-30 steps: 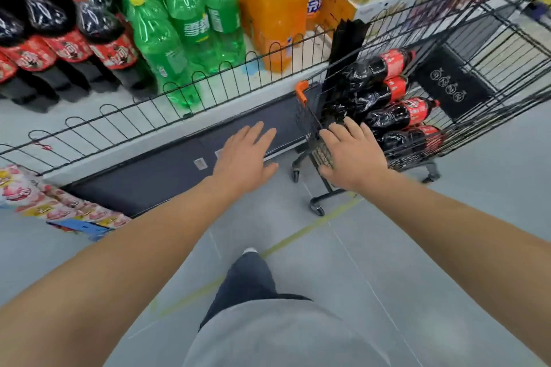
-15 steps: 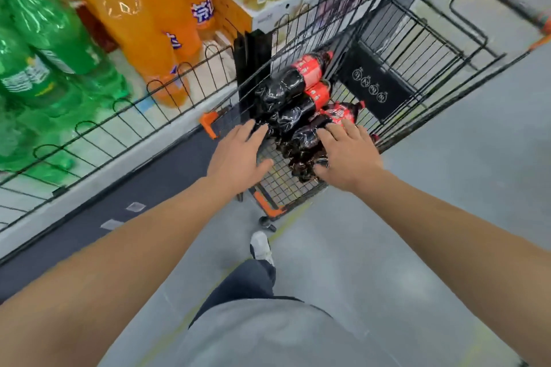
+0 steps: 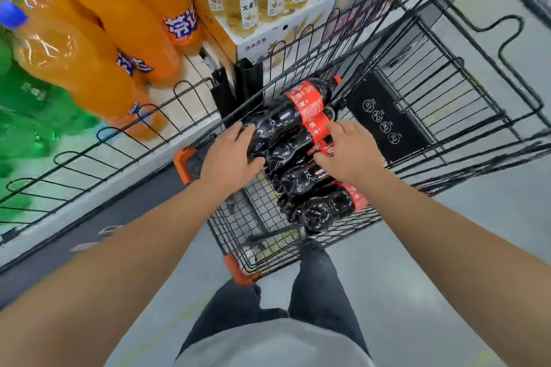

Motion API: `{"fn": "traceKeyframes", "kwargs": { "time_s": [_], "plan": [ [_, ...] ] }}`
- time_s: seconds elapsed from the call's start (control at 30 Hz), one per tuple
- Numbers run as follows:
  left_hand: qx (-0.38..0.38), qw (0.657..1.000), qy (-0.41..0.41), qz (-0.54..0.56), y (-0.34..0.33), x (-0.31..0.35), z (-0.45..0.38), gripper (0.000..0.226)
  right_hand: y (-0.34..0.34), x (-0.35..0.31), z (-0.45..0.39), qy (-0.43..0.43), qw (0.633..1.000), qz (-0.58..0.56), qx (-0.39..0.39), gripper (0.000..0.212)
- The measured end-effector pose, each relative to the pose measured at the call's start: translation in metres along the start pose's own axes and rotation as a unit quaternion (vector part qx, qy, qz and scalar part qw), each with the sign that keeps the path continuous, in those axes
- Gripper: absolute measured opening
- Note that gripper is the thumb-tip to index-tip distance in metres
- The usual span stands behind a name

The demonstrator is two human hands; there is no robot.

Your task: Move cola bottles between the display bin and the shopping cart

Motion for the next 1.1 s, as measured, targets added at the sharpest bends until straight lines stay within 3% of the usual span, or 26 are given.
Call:
{"fn": "traceKeyframes", "kwargs": {
  "time_s": [0.3, 0.37, 0.43, 0.5, 0.63, 0.77, 0.9, 0.97, 1.1],
  "plan": [
    [0.004, 0.98, 0.181, 0.077, -0.035, 0.0, -0.087, 0.075, -0.001, 0.043, -0.138, 0.041, 0.988, -0.135, -0.057, 0.075],
    [0.009, 0.975, 0.204, 0.082, -0.045, -0.001, -0.1, 0.077, -0.005, 0.049, -0.159, 0.035, 0.982, -0.173, -0.067, 0.066],
    [0.009, 0.968, 0.226, 0.106, -0.057, -0.003, -0.111, 0.083, -0.011, 0.056, -0.177, 0.006, 0.97, -0.228, -0.083, 0.07],
    [0.018, 0.96, 0.242, 0.143, -0.068, -0.006, -0.121, 0.091, -0.019, 0.063, -0.193, -0.05, 0.941, -0.321, -0.092, 0.079],
    [0.039, 0.942, 0.27, 0.198, -0.083, -0.012, -0.138, 0.109, -0.035, 0.07, -0.223, -0.126, 0.882, -0.441, -0.105, 0.119],
    [0.089, 0.934, 0.269, 0.216, -0.083, -0.005, -0.139, 0.106, -0.048, 0.074, -0.244, -0.169, 0.861, -0.466, -0.111, 0.122],
    [0.168, 0.935, 0.25, 0.188, -0.094, 0.02, -0.115, 0.094, -0.056, 0.068, -0.252, -0.234, 0.762, -0.593, -0.117, 0.155],
    [0.202, 0.941, 0.217, 0.162, -0.096, 0.026, -0.106, 0.085, -0.053, 0.063, -0.258, -0.255, 0.74, -0.613, -0.107, 0.149],
    [0.215, 0.911, 0.235, 0.261, -0.078, 0.017, -0.116, 0.055, -0.053, 0.06, -0.266, -0.279, 0.758, -0.584, -0.082, 0.117]
  ]
}}
Point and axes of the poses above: each hand's wrist, its own z-axis away from the middle knuckle, its own y-axis out of the back of the hand, x = y × z, the point moved 5 cm from there along -z, towards the middle knuckle, and after that the axes turned 6 degrees about -x, right-handed, at the moved point
